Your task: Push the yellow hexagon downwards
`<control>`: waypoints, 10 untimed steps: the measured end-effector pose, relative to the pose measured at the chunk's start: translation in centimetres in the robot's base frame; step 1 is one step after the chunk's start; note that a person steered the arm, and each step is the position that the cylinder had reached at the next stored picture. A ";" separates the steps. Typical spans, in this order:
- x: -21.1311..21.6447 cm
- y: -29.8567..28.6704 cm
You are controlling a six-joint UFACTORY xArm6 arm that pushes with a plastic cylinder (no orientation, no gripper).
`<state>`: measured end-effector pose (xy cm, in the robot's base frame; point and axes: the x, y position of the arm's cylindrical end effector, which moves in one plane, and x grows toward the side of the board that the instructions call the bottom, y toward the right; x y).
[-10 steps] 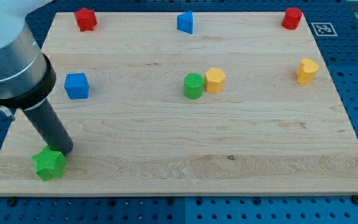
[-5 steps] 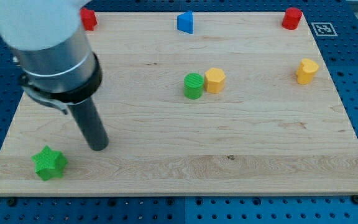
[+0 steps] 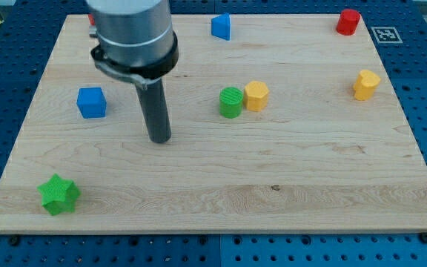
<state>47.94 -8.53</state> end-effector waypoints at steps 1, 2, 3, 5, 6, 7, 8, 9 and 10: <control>-1.9 0.0; -5.9 0.1; -9.8 1.7; -11.7 12.1; -9.6 14.5; -7.7 14.5; -6.6 14.5; -6.3 17.1; -6.2 18.7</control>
<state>41.78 10.17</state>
